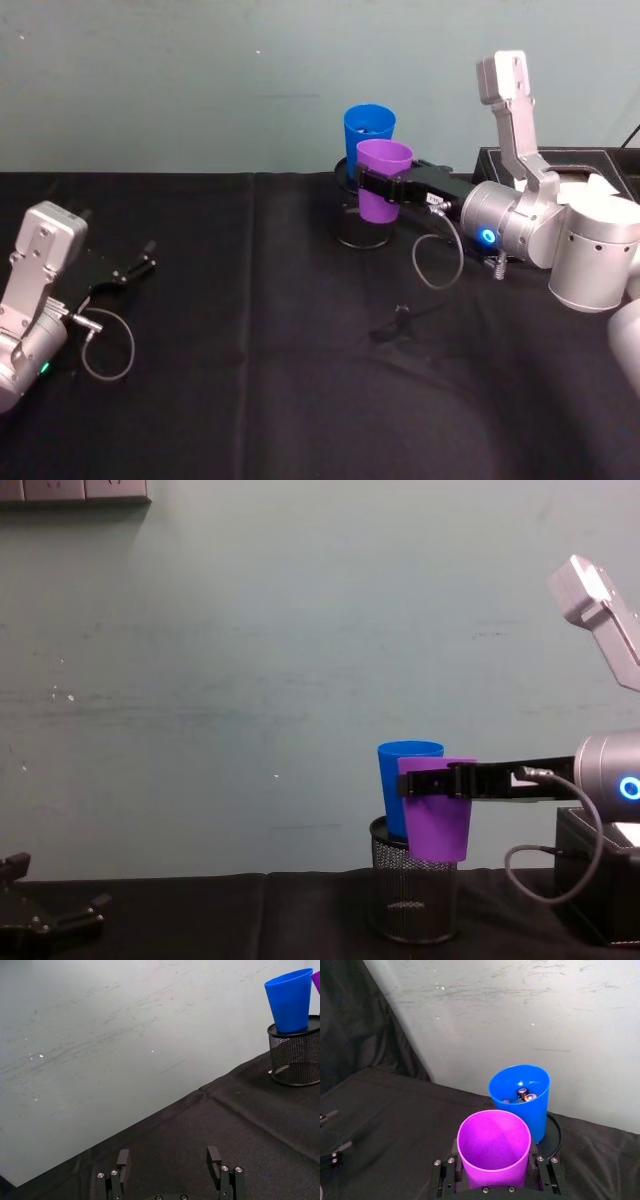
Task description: Pick up one cup with a gripper and tap it against the other cup.
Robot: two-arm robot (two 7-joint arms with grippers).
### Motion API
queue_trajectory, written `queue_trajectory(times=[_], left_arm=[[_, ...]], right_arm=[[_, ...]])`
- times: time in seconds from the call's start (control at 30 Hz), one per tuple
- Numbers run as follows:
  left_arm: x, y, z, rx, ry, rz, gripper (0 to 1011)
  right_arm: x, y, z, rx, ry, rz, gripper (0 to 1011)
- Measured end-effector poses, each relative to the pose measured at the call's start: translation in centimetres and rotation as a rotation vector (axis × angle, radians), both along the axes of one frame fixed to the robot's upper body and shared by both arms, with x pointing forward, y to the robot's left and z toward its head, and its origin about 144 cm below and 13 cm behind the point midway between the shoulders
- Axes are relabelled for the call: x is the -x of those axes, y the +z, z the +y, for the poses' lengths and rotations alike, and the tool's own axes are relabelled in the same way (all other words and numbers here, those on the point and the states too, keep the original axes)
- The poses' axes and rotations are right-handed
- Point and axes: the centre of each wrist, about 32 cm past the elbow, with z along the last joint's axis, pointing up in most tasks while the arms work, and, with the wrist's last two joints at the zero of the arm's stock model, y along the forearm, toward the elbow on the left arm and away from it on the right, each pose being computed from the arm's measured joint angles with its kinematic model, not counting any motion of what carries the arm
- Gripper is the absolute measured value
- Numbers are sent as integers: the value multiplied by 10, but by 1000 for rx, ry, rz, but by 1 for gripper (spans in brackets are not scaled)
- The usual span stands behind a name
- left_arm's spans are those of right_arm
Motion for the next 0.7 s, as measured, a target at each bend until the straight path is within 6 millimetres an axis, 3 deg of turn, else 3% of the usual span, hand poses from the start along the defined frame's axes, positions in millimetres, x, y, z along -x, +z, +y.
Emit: queue_trajectory(times=[0.7], left_arm=[[0, 0, 0, 0, 0, 0, 1000]], right_arm=[[-10, 2, 5, 6, -25, -9, 726]])
